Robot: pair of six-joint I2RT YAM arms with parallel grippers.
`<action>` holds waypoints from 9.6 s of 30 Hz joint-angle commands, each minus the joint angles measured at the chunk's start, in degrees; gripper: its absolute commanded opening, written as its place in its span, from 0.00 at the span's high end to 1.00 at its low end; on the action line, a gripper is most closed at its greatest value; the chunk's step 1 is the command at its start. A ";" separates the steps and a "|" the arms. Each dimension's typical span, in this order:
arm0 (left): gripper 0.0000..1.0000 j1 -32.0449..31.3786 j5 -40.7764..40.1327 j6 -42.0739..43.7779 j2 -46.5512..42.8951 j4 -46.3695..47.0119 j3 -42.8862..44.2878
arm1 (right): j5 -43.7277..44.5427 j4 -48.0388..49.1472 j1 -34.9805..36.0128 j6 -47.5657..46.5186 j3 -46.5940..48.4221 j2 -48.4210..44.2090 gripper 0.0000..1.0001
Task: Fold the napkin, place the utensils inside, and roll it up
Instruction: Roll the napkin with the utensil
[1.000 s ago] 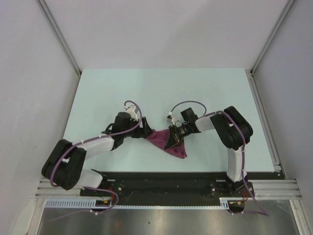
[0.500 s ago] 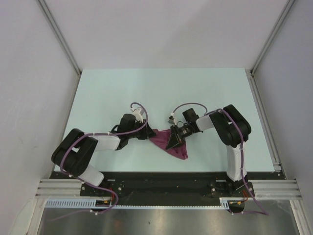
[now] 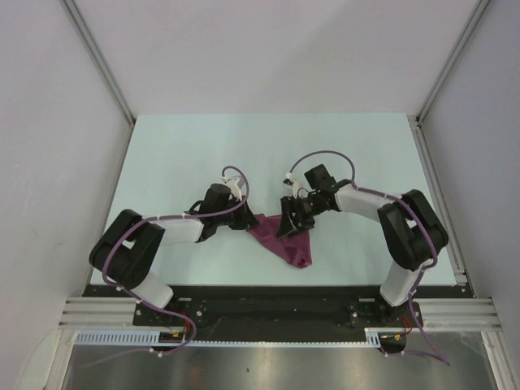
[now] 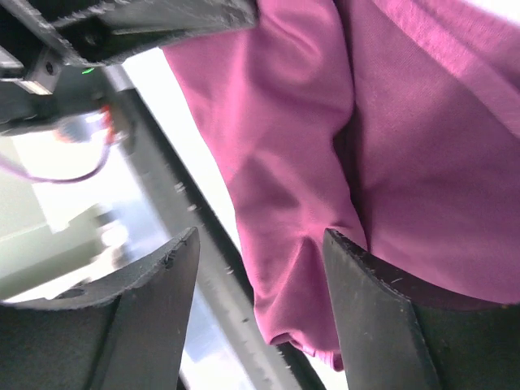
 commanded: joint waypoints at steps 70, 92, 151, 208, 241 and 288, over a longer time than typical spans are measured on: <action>0.17 -0.37 -2.24 0.59 -15.72 5.04 -13.30 | -11.67 41.42 2.78 23.76 -12.11 16.35 1.00; 0.52 -1.33 -3.30 -2.84 0.81 22.09 -12.16 | -11.76 41.43 2.25 23.41 -11.85 18.11 1.00; 1.00 -5.11 -7.16 -3.02 -0.94 4.08 -2.40 | 71.66 16.91 38.12 -10.78 -8.78 -7.64 0.42; 1.00 -4.06 -9.45 -3.20 -0.86 5.94 -5.31 | 0.88 30.86 4.71 11.38 -11.96 4.15 0.63; 1.00 -4.06 -5.67 -0.91 3.36 -6.47 3.49 | 58.30 18.93 30.92 -13.33 -10.62 -8.08 0.39; 1.00 -4.06 -5.58 0.41 3.36 -8.84 5.24 | 60.05 18.31 28.98 -19.30 -8.51 -10.90 0.32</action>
